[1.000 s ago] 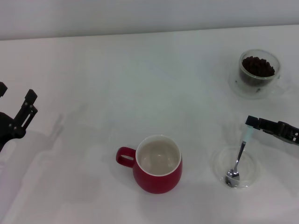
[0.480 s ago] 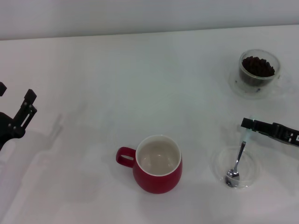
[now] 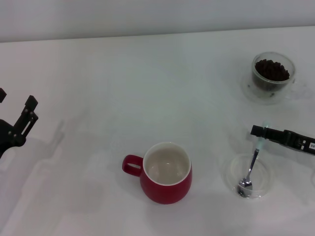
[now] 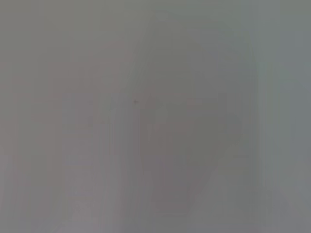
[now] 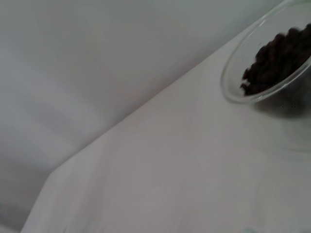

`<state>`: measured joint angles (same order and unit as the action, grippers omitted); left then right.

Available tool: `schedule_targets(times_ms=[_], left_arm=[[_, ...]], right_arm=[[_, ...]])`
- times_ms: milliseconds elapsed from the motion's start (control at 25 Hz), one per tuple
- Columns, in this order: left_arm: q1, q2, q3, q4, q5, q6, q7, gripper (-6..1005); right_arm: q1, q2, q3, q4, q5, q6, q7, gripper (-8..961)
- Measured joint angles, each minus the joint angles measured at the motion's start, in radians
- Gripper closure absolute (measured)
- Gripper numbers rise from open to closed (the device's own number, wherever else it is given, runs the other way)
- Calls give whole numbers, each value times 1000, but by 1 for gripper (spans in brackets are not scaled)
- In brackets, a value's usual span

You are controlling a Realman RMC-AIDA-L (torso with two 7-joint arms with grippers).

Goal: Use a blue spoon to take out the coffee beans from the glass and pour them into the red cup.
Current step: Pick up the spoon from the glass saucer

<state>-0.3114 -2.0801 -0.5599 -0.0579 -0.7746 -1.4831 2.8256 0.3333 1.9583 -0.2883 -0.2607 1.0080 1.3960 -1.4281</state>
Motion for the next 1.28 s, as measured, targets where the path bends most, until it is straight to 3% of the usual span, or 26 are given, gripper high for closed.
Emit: schedule_targets(times_ms=[1200, 1280], left_arm=[[8, -2, 0, -5, 0, 4, 0, 272], [8, -2, 0, -5, 0, 7, 0, 272]], right_arm=[[30, -3, -63, -11, 4, -37, -3, 617], [29, -3, -62, -11, 6, -30, -5, 660]])
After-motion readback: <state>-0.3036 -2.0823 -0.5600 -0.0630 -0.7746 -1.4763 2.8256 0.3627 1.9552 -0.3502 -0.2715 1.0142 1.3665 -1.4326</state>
